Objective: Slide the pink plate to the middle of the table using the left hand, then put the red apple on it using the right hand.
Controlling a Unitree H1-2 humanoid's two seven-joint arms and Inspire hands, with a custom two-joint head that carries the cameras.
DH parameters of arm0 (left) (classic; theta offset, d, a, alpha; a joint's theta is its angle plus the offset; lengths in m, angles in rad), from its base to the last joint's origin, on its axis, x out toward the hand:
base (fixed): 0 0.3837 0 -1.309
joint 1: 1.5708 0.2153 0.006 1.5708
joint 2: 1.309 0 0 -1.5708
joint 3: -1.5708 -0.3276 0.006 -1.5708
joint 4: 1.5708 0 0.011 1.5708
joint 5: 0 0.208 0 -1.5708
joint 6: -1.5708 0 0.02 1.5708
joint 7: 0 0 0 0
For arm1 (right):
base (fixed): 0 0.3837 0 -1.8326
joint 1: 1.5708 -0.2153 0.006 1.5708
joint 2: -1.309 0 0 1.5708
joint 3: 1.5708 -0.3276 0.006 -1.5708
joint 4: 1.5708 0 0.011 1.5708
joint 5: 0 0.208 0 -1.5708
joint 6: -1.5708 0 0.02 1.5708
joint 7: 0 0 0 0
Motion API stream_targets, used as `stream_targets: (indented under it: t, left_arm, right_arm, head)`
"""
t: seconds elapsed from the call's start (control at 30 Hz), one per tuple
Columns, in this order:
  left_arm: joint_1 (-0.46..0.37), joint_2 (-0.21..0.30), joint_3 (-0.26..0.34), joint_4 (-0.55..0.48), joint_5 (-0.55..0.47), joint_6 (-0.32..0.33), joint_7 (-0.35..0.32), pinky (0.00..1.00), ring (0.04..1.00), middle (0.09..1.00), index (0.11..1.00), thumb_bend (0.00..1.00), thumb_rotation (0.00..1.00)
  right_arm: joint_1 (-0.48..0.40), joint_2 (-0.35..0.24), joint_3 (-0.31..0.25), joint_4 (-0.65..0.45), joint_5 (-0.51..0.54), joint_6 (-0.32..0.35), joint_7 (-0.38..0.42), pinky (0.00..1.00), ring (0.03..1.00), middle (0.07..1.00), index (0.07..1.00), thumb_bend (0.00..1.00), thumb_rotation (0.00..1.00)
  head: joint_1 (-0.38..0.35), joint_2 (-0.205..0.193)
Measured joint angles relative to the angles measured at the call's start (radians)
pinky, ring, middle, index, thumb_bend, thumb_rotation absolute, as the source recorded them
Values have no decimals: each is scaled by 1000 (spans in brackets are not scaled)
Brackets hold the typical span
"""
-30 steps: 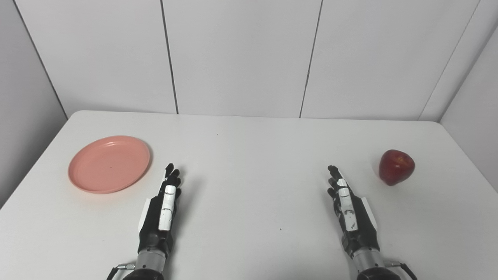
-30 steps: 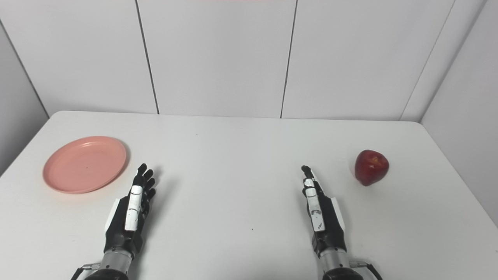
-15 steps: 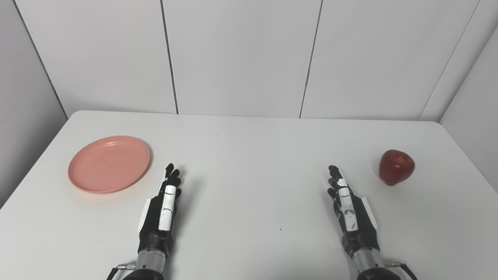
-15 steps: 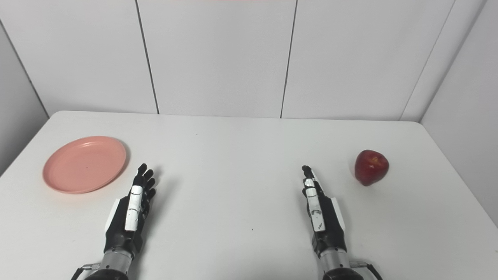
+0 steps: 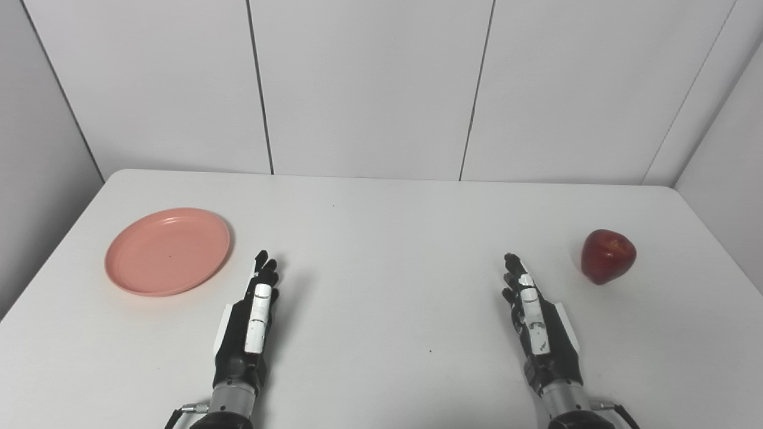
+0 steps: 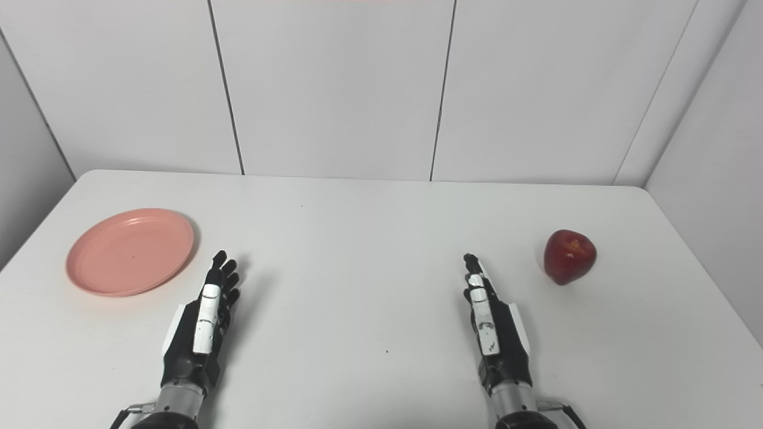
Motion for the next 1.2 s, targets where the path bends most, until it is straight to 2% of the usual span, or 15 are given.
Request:
stream_targets:
  t: [0.27,0.7,0.97,1.2]
  left_arm:
    - [1,-12,-35,5,40,-3,38,1000,1000,986,1000,711,1000]
    - [0,-18,-63,34,57,-39,76,1000,1000,997,1000,674,1000]
    - [0,-21,-76,46,64,-47,88,1000,1000,997,1000,689,1000]
    - [-2,-33,-90,80,88,-87,117,1000,1000,997,1000,695,1000]
  right_arm:
    - [0,-16,-16,15,37,-16,35,1000,997,970,928,851,1000]
    - [-8,-35,-38,40,96,-24,85,1000,1000,995,953,918,1000]
    - [-20,-38,-71,57,129,-25,92,1000,1000,999,961,862,1000]
    - [-32,-66,-88,86,144,-26,102,1000,1000,1000,980,840,1000]
  head:
    - [74,-23]
    - [121,-52]
    - [176,-81]
    - [224,-115]
